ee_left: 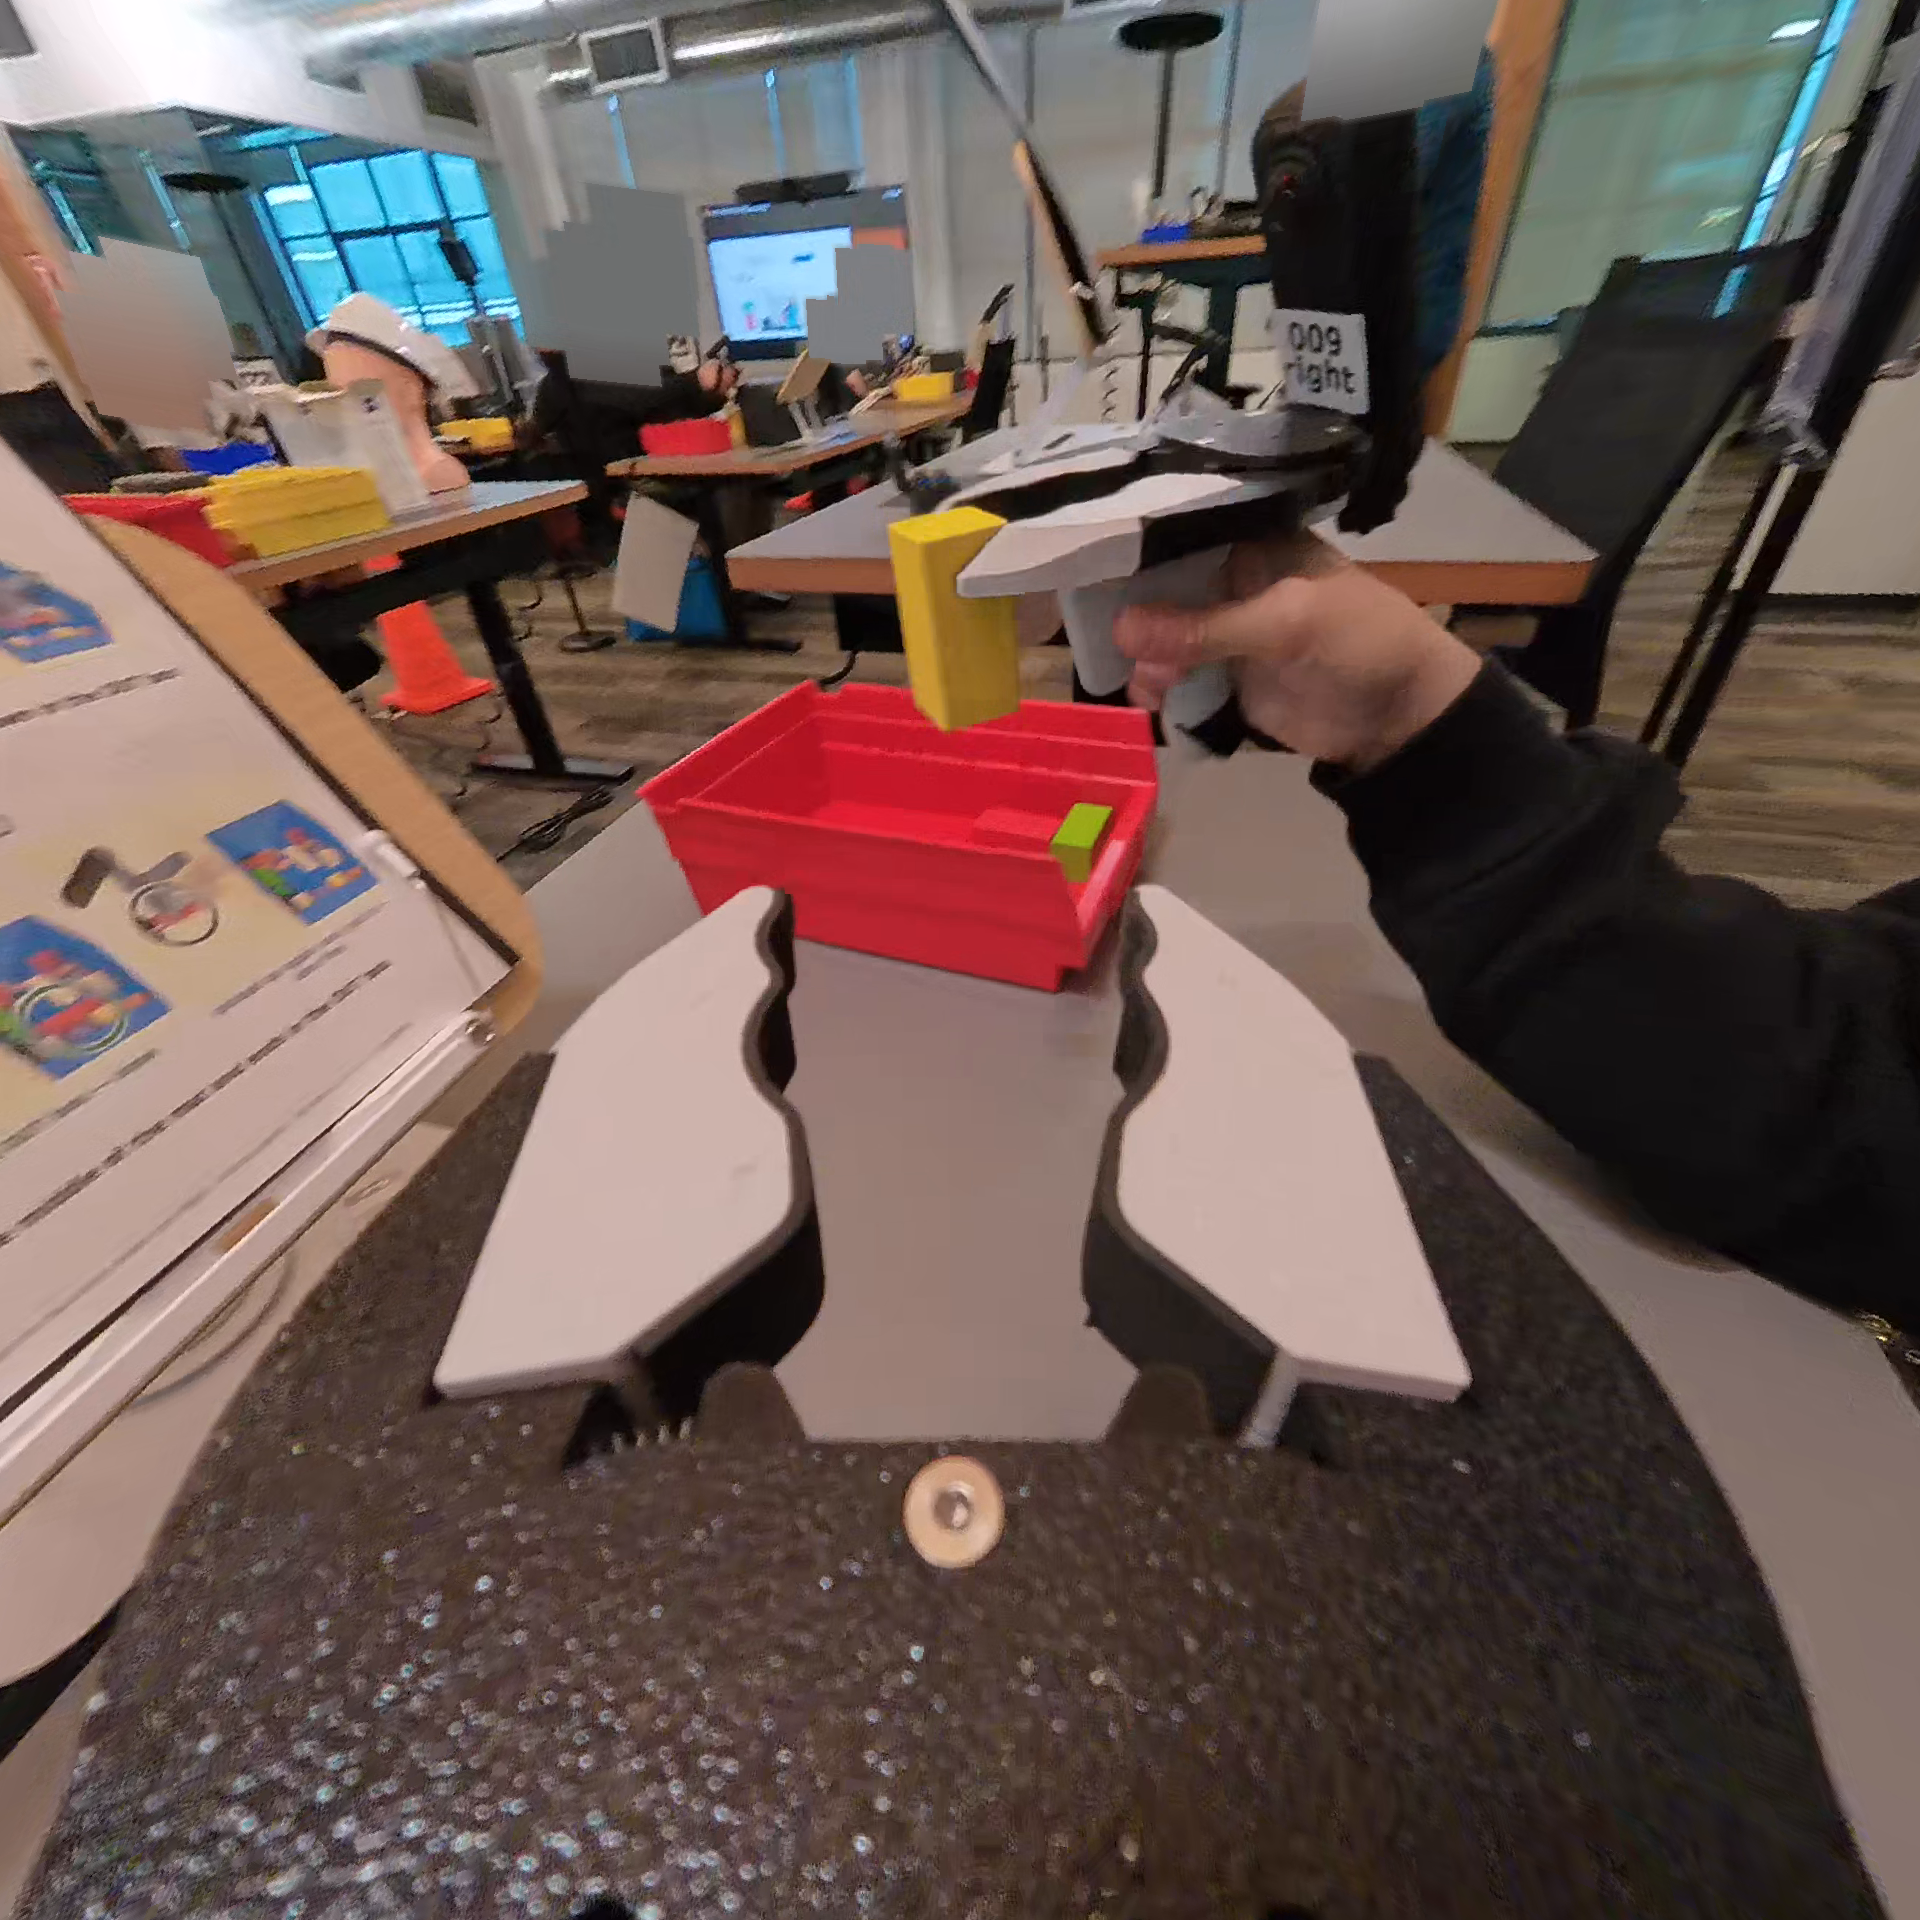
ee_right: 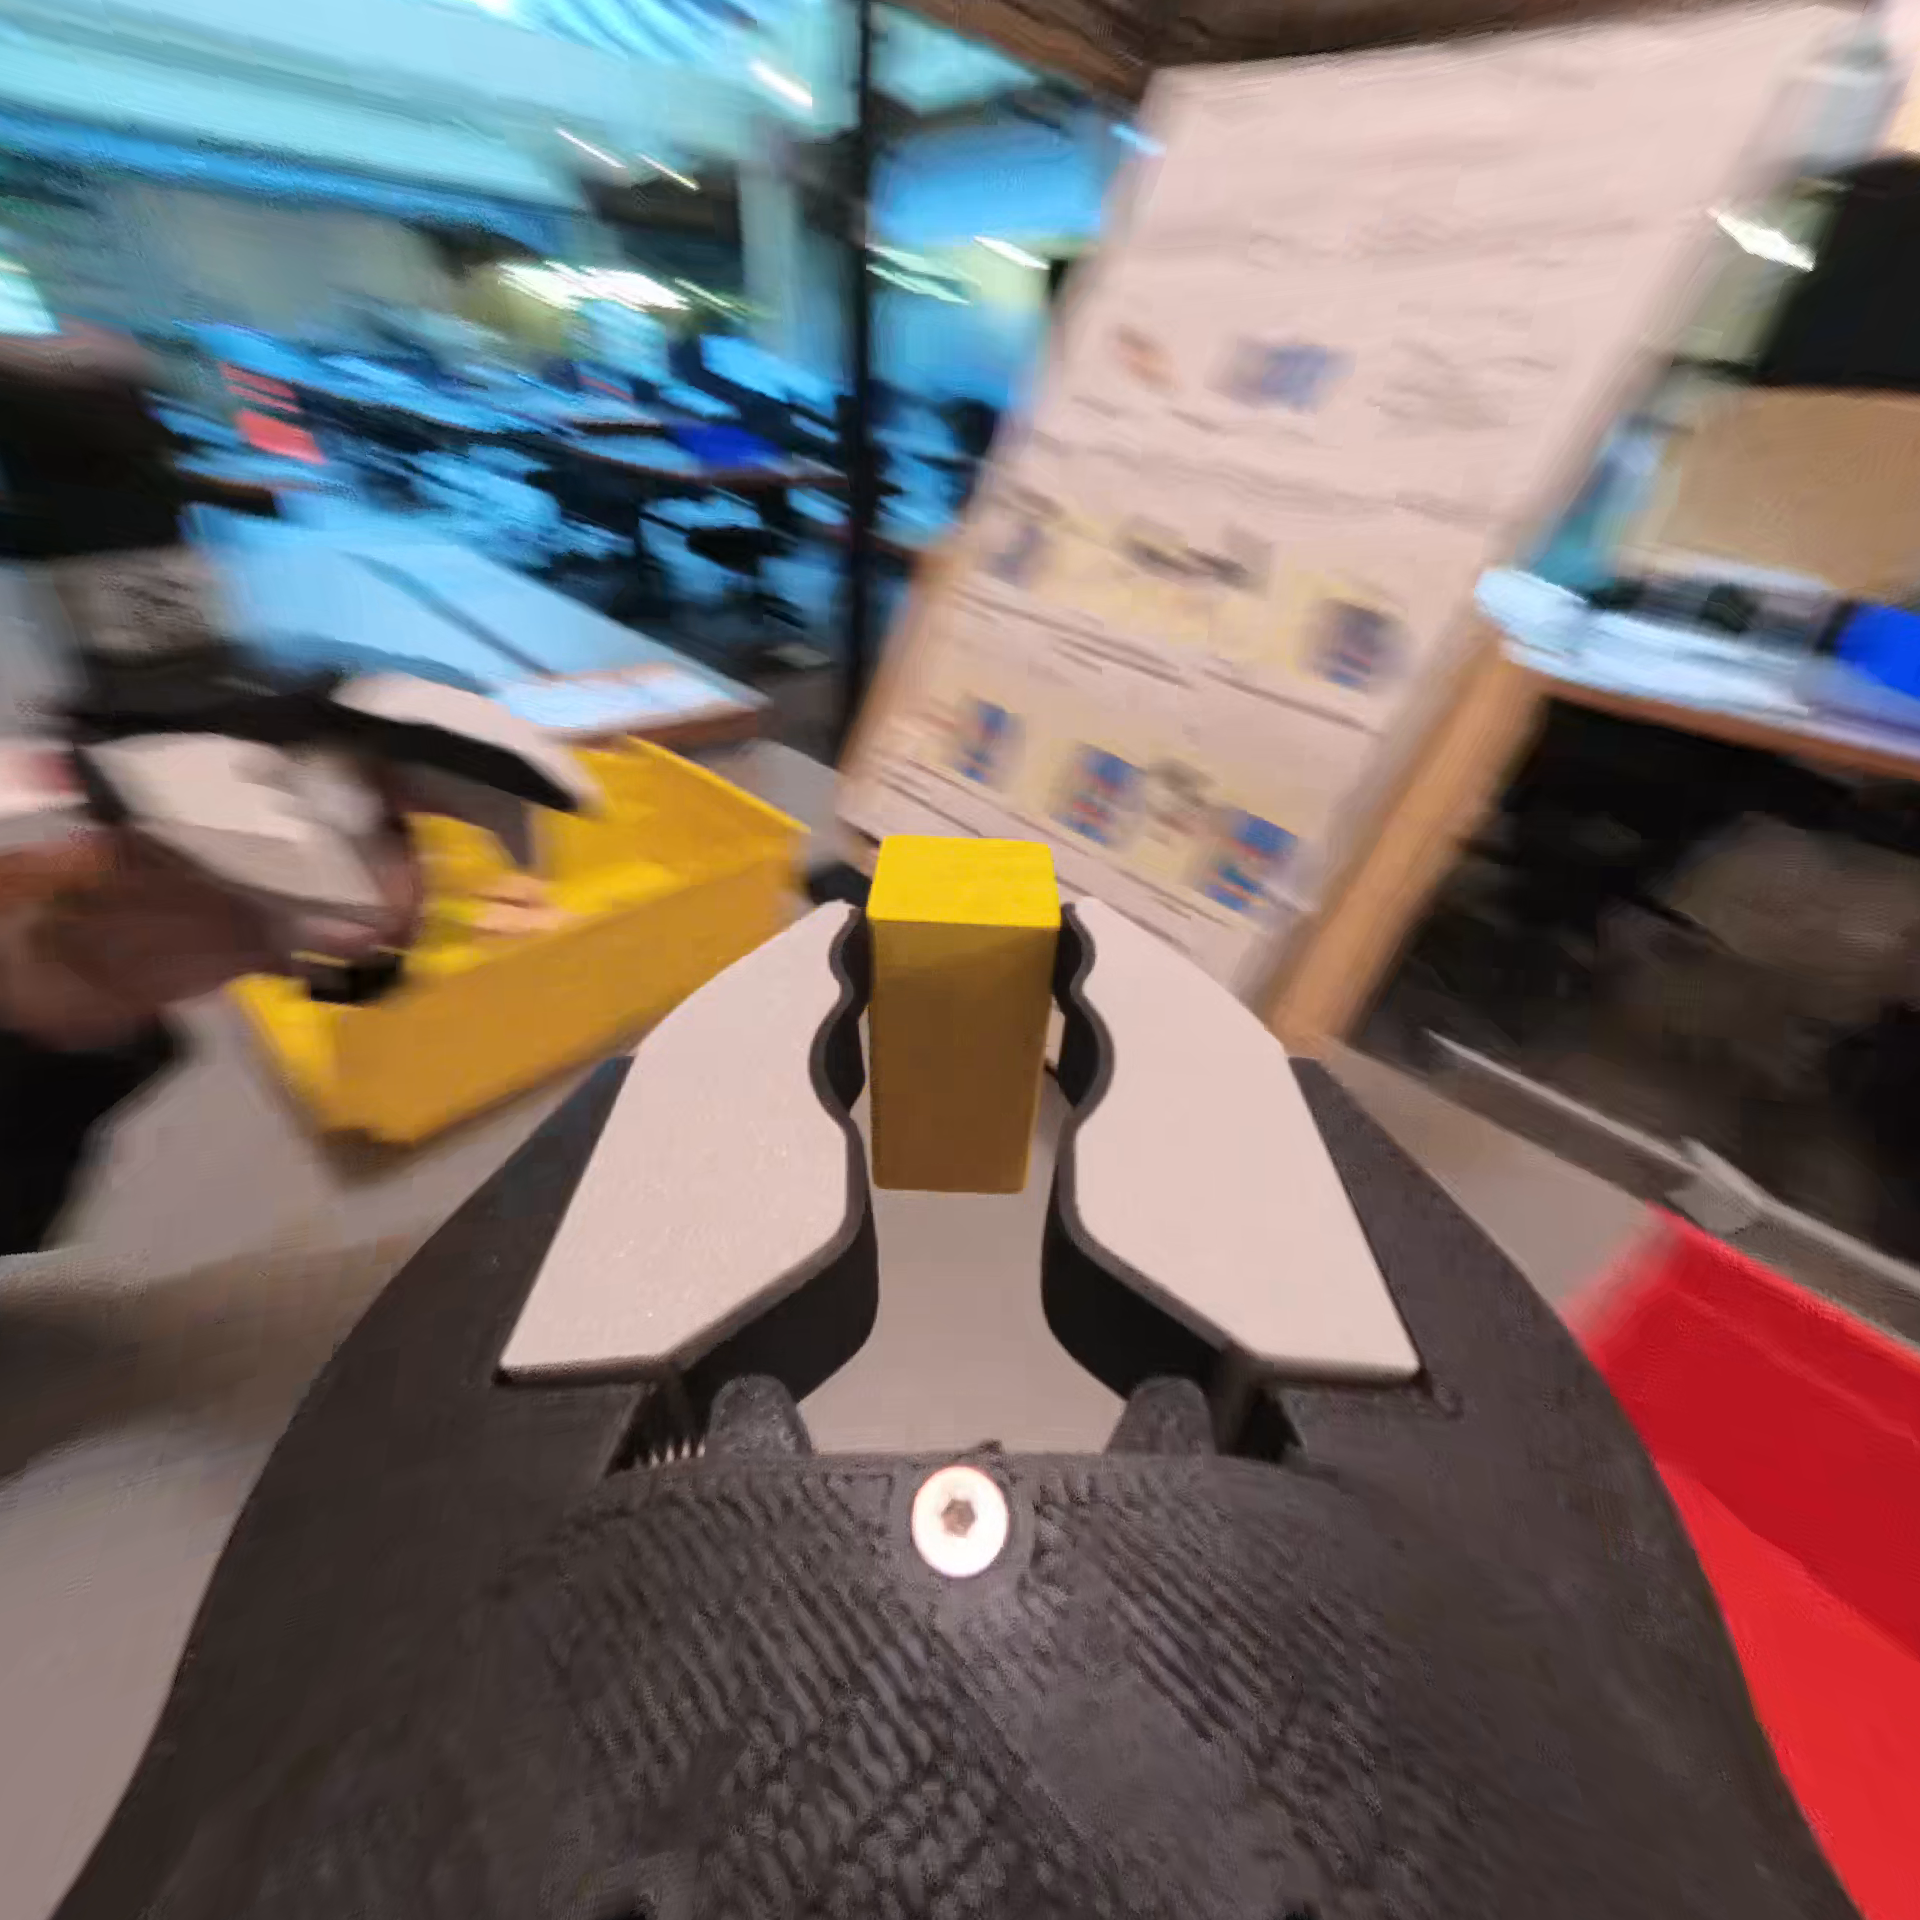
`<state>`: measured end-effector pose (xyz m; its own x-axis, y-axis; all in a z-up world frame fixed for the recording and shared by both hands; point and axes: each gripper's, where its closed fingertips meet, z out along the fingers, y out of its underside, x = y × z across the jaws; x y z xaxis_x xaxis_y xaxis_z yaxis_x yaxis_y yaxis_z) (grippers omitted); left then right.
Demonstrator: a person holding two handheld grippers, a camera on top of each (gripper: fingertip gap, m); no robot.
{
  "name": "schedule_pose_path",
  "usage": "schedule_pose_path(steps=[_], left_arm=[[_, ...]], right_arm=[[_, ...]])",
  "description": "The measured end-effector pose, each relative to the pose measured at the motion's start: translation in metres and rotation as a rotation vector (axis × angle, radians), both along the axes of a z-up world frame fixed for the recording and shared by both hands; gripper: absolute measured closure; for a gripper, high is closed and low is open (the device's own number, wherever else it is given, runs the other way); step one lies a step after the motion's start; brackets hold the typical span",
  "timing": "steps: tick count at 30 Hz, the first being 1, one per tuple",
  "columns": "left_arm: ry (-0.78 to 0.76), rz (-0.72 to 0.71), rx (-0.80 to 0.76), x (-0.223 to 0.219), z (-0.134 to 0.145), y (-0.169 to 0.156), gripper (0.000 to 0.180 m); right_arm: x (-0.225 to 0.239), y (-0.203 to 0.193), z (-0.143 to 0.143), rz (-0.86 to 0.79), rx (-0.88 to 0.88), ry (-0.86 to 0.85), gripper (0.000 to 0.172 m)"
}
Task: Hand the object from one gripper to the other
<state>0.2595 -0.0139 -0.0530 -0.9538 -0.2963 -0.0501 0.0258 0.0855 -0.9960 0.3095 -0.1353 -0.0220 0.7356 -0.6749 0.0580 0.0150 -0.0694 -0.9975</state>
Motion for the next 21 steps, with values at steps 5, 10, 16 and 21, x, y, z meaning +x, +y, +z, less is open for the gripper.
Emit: schedule_pose_path(steps=[5,10,16,21], left_arm=[[0.077,0.018,0.062,0.007,-0.016,0.0,0.121],[0.121,-0.035,0.128,0.001,-0.031,-0.008,0.12],[0.155,-0.053,0.216,-0.001,-0.05,-0.016,0.121],[0.148,-0.05,0.265,-0.002,-0.056,-0.016,0.121]], right_arm=[[0.036,-0.135,-0.071,-0.478,-0.147,0.242,0.137],[0.029,-0.197,-0.15,-0.623,-0.292,0.557,0.137],[0.032,-0.206,-0.183,-0.653,-0.325,0.673,0.137],[0.034,-0.201,-0.19,-0.645,-0.293,0.71,0.133]])
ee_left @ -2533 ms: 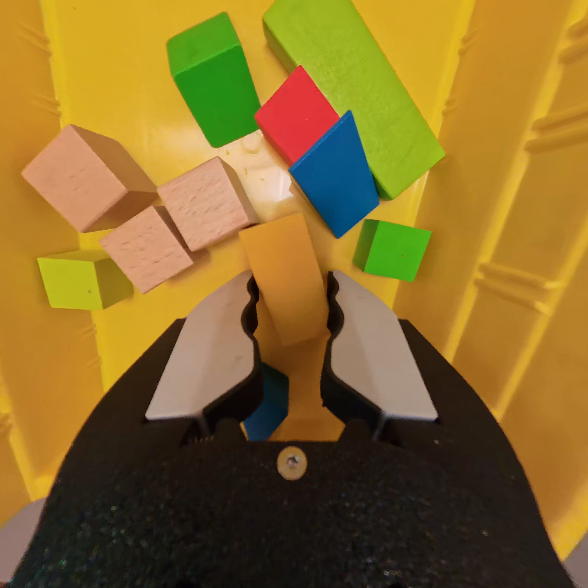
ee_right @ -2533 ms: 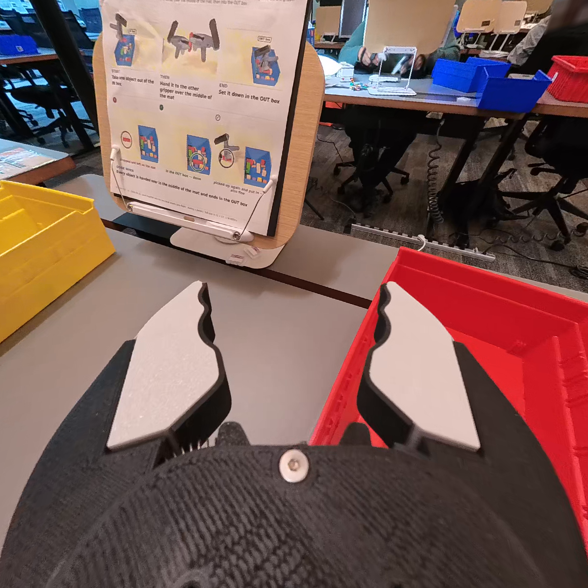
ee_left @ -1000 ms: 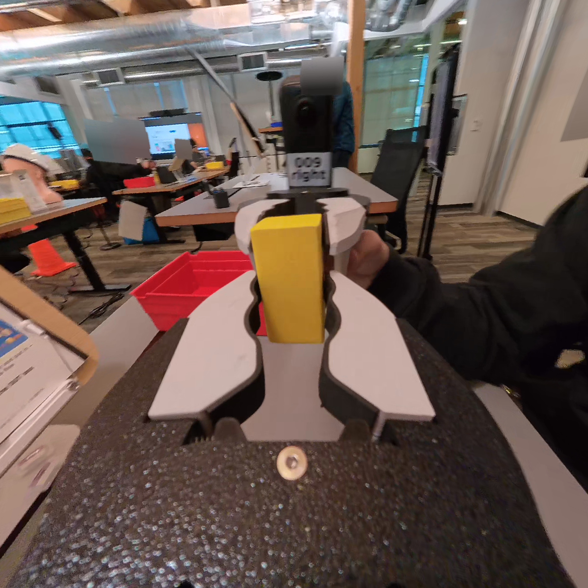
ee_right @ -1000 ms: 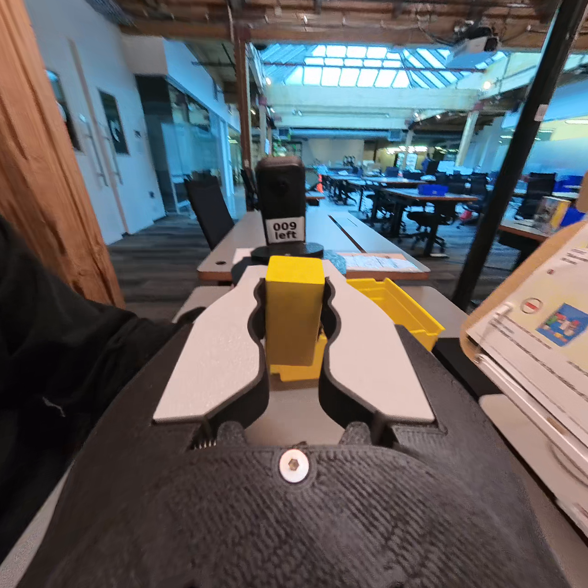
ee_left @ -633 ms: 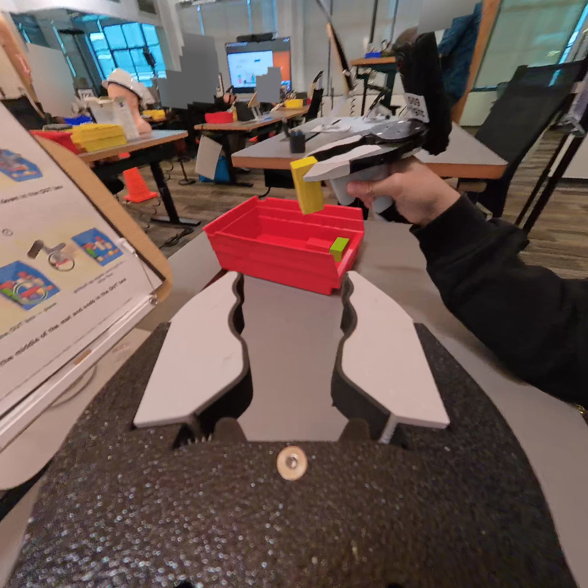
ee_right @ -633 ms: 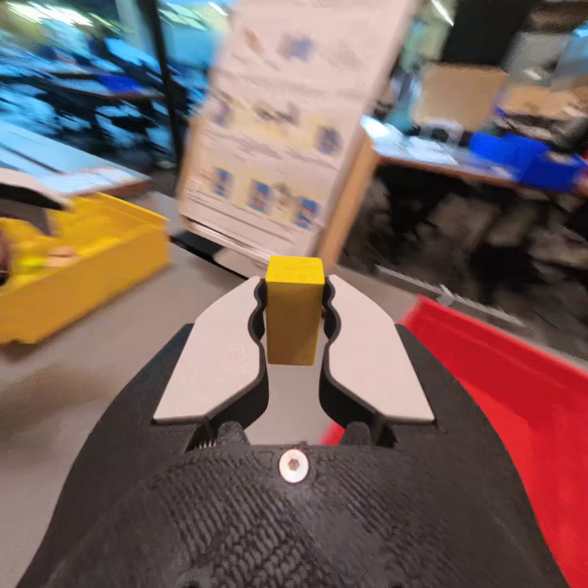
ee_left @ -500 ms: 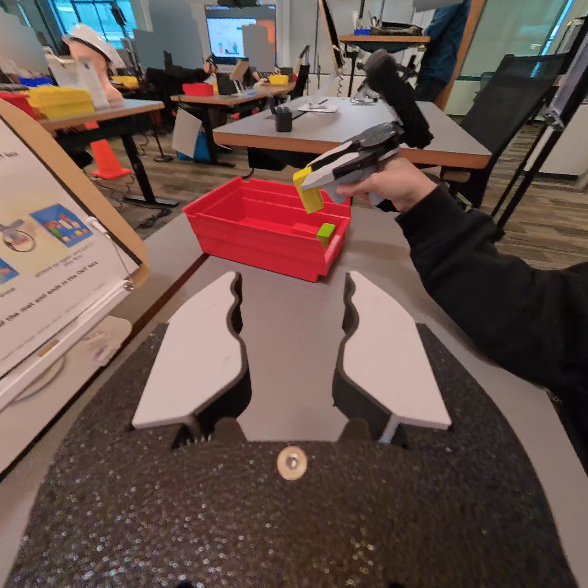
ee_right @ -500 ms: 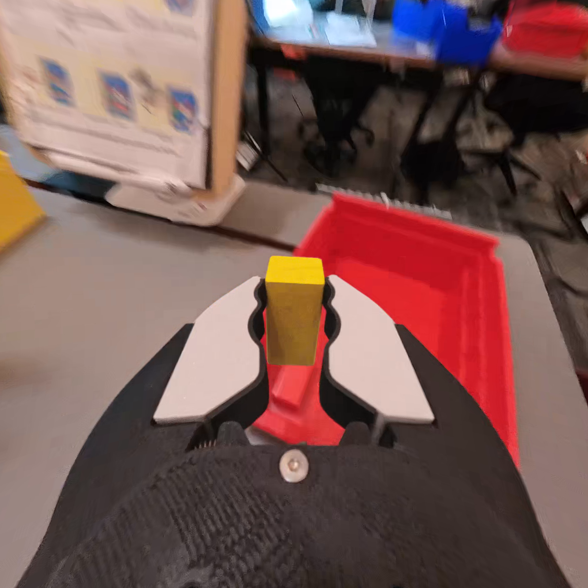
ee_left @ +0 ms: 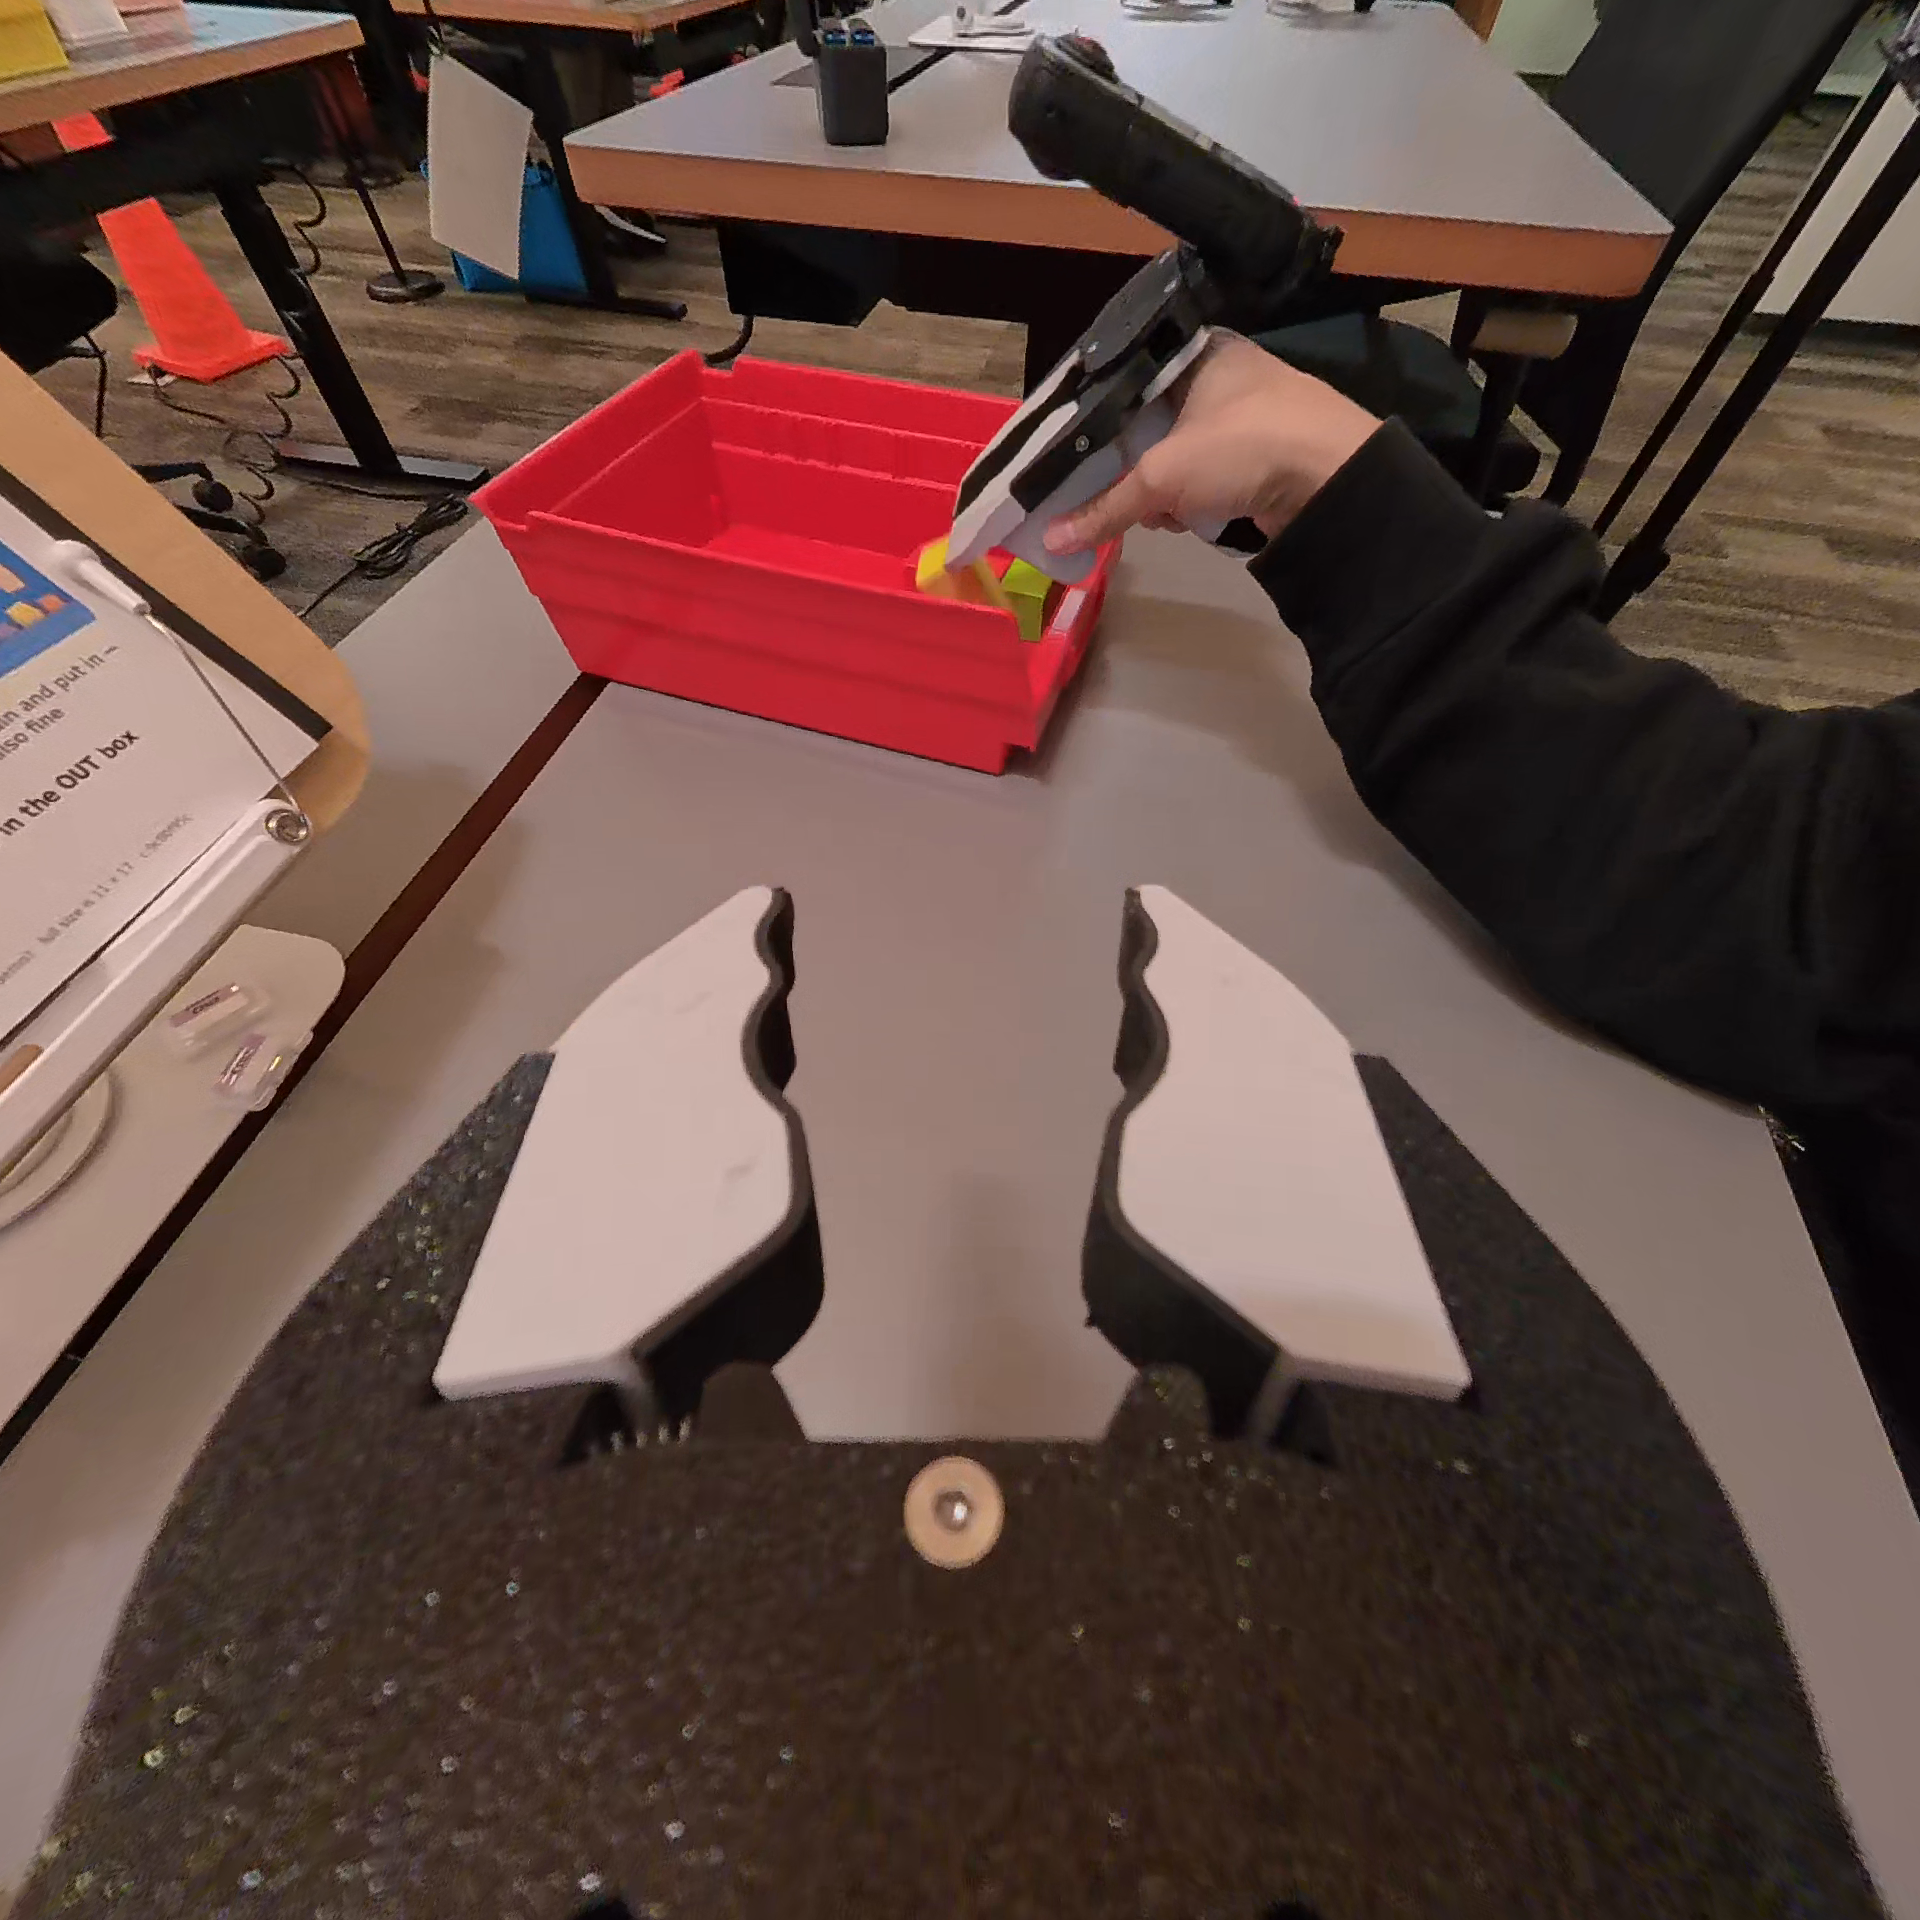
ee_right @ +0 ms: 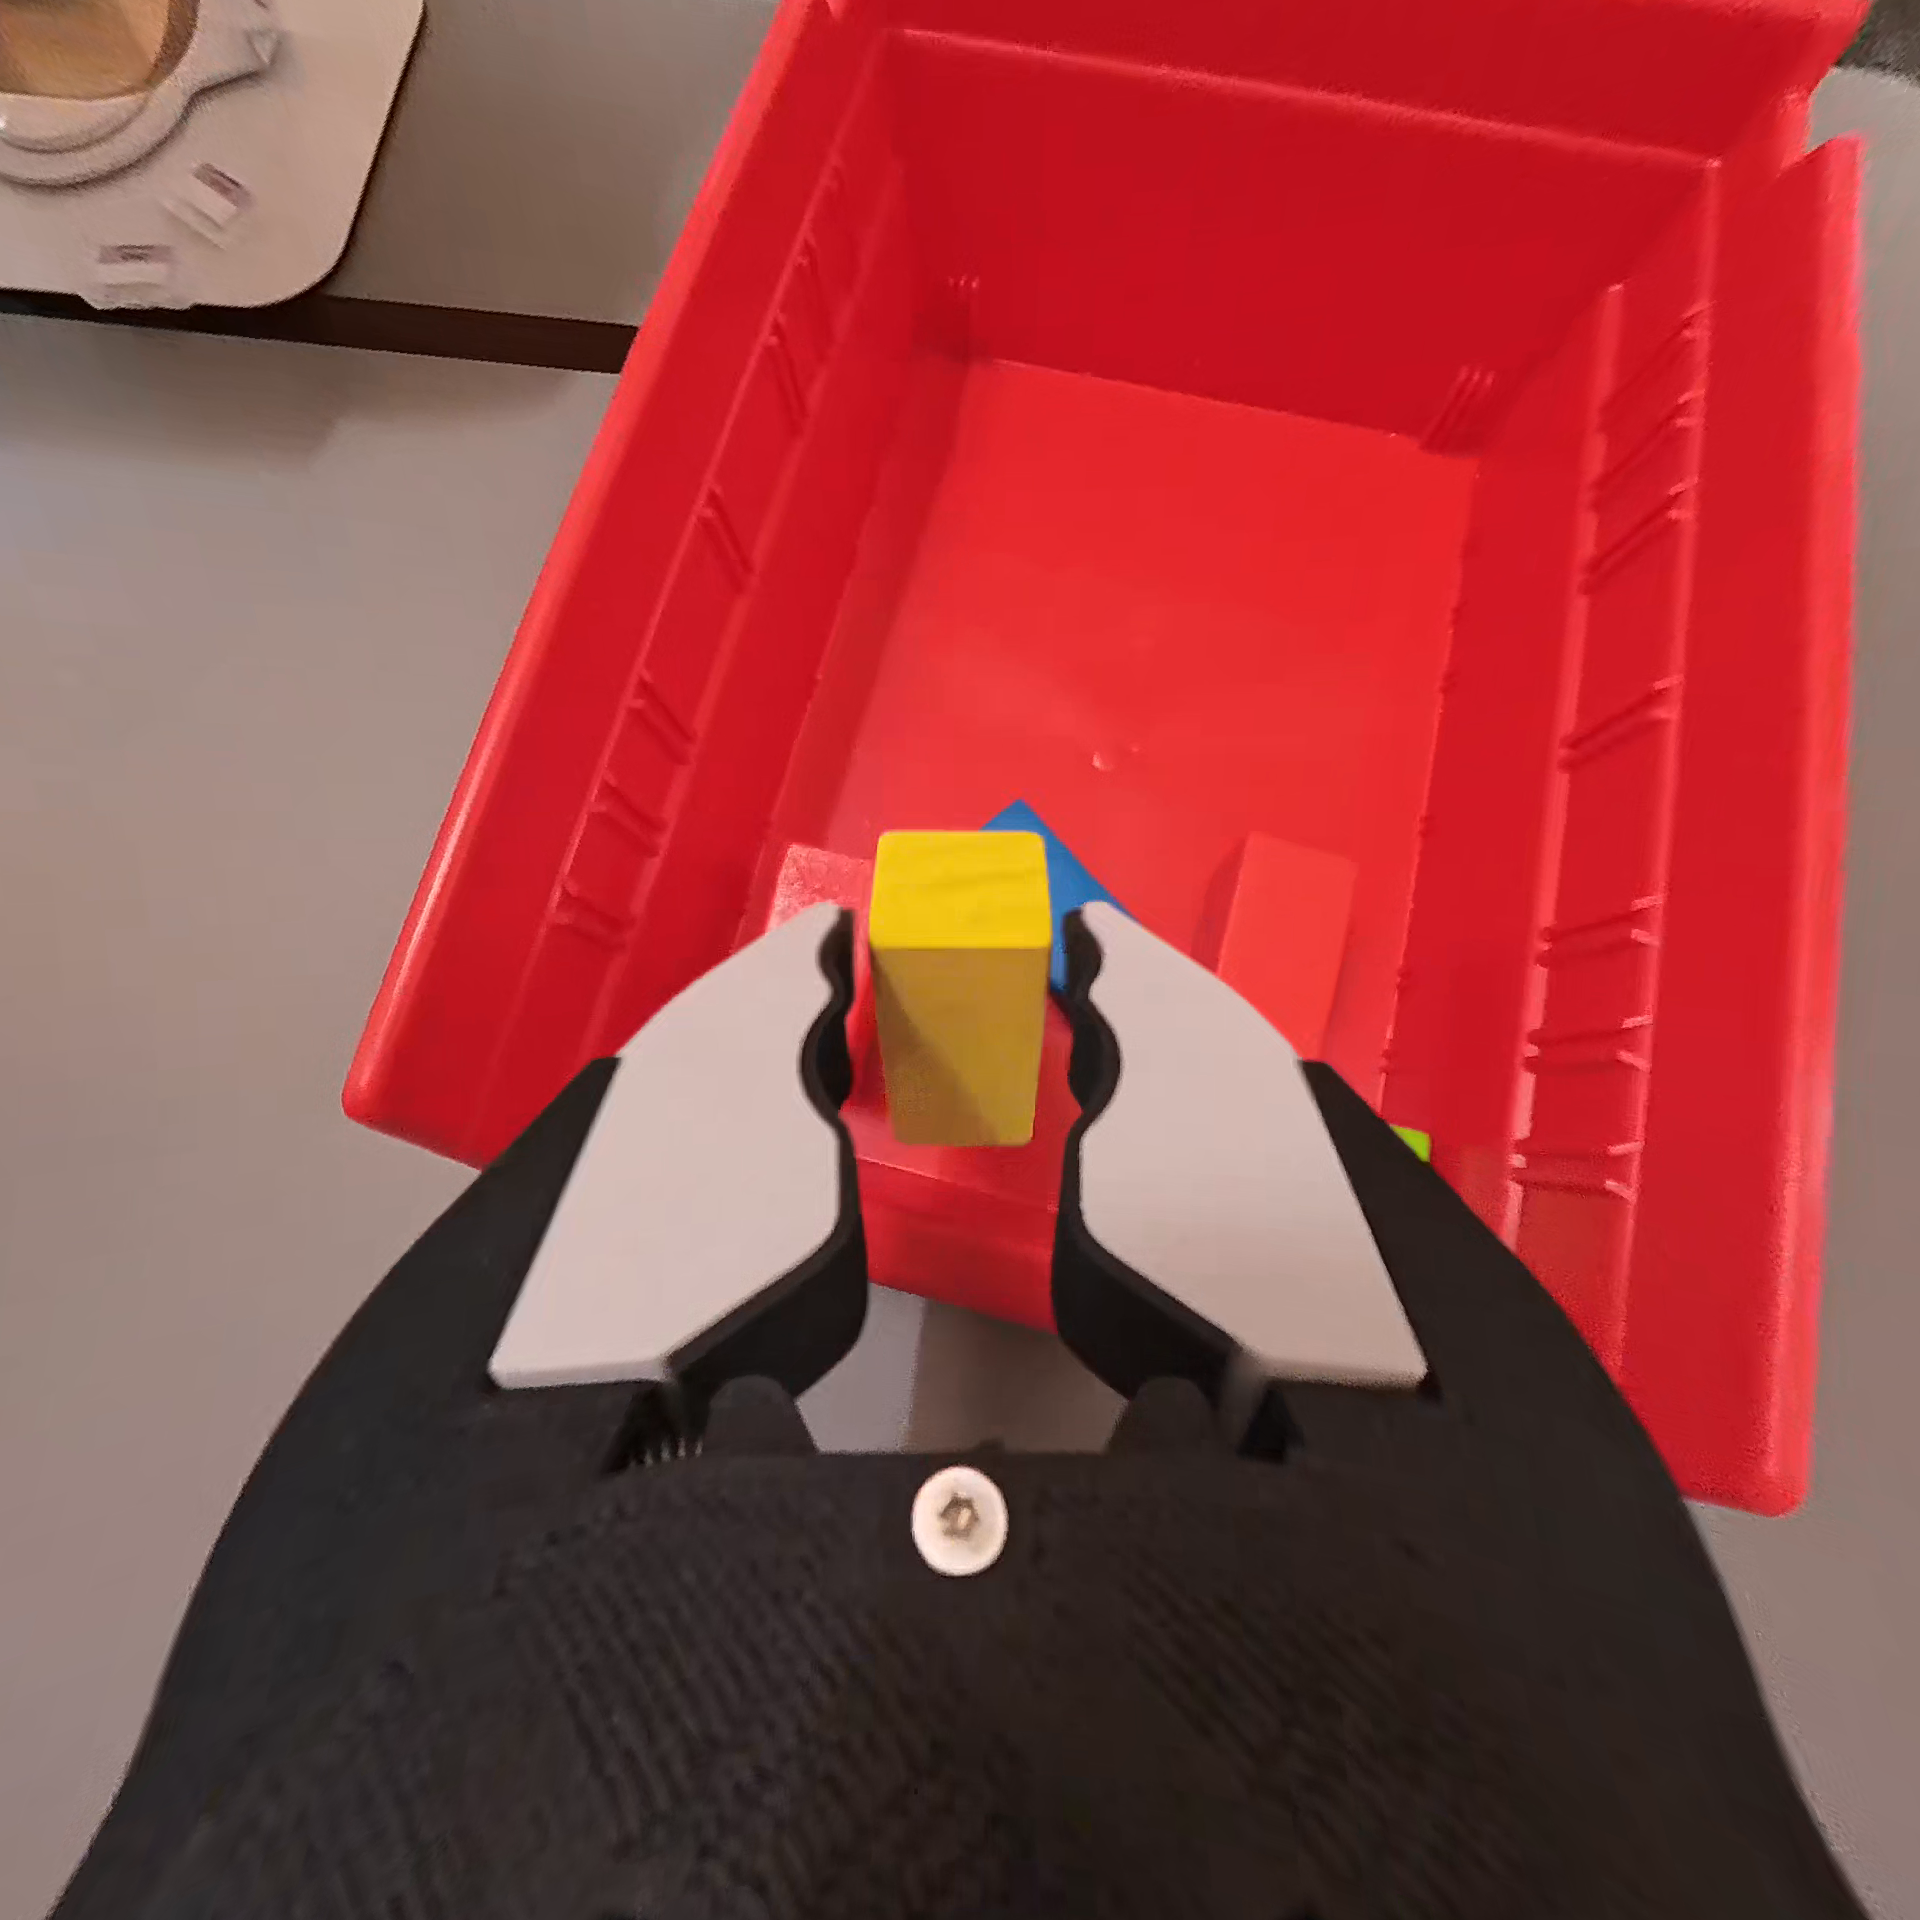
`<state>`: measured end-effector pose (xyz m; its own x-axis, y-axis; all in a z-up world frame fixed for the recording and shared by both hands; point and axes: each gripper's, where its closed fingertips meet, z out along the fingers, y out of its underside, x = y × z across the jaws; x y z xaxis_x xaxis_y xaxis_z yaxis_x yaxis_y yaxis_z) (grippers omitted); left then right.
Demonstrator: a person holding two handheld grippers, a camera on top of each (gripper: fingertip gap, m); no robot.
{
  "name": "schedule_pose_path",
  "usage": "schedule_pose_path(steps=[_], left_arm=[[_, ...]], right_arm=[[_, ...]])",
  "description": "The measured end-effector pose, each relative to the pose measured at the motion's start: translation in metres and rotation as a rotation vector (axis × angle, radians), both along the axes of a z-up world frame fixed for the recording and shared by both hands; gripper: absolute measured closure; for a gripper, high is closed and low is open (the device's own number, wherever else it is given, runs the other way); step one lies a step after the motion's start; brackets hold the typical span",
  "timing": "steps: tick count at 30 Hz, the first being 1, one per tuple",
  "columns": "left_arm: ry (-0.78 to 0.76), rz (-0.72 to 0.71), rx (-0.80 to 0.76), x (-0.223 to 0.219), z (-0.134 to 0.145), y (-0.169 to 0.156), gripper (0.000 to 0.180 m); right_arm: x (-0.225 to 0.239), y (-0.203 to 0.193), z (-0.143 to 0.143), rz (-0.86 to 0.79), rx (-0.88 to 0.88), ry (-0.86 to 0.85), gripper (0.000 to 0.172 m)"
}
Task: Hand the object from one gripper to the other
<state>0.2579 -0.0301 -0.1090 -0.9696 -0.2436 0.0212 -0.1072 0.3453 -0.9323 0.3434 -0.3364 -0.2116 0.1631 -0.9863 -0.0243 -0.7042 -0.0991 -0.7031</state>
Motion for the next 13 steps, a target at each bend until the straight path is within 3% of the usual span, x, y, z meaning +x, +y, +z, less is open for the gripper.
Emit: schedule_pose_path(steps=[2,5,10,13], left_arm=[[0.007,0.008,-0.002,0.001,0.0,0.001,0.122],[0.016,0.031,-0.005,0.004,0.001,0.004,0.122],[0.005,0.097,-0.001,0.006,0.012,0.025,0.123],[-0.023,0.19,0.103,0.009,0.006,0.059,0.124]], right_arm=[[0.0,-0.003,-0.002,-0.026,-0.021,0.023,0.109],[0.003,-0.003,0.014,-0.017,-0.083,-0.042,0.096],[0.016,0.035,0.077,0.072,0.007,-0.343,0.082],[0.016,0.068,0.116,0.154,0.141,-0.512,0.077]])
